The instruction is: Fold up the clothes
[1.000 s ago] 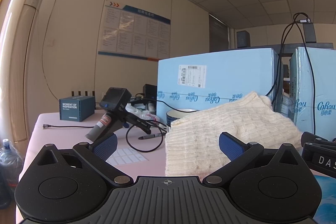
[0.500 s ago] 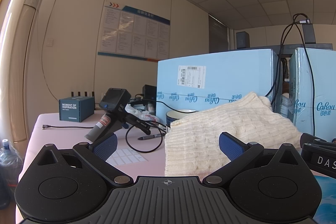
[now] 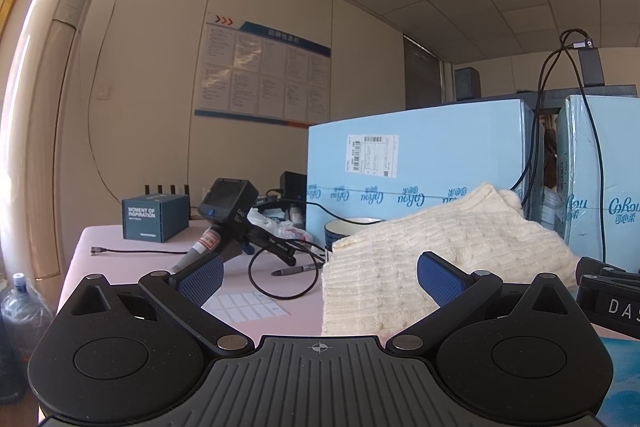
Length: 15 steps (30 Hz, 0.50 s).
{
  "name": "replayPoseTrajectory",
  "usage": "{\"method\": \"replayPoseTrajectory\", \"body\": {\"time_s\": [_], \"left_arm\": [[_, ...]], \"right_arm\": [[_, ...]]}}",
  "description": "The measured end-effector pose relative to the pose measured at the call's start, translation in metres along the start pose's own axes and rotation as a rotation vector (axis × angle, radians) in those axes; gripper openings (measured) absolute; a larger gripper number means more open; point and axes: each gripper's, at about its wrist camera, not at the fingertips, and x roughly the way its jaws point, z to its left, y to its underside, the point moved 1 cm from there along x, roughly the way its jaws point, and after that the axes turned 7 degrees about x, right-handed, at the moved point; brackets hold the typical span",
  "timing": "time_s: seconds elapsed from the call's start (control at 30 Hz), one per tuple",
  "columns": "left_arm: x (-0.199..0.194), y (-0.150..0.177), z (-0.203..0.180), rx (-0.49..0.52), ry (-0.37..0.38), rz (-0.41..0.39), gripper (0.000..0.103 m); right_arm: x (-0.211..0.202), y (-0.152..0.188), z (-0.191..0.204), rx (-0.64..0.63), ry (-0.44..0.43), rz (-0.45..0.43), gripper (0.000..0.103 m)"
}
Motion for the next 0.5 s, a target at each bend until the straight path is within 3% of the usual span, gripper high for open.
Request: {"method": "replayPoseTrajectory", "body": {"time_s": [0.2, 0.5], "left_arm": [[-0.0060, -0.0007, -0.0002, -0.008, 0.005, -0.026, 0.103], [-0.0076, -0.0014, -0.0048, -0.001, 0.070, -0.032, 0.103]], "right_arm": [[-0.0008, 0.0004, 0.0012, -0.004, -0.022, 0.000, 0.103], [0.0016, 0.0016, -0.0007, 0.010, -0.014, 0.036, 0.103]]}}
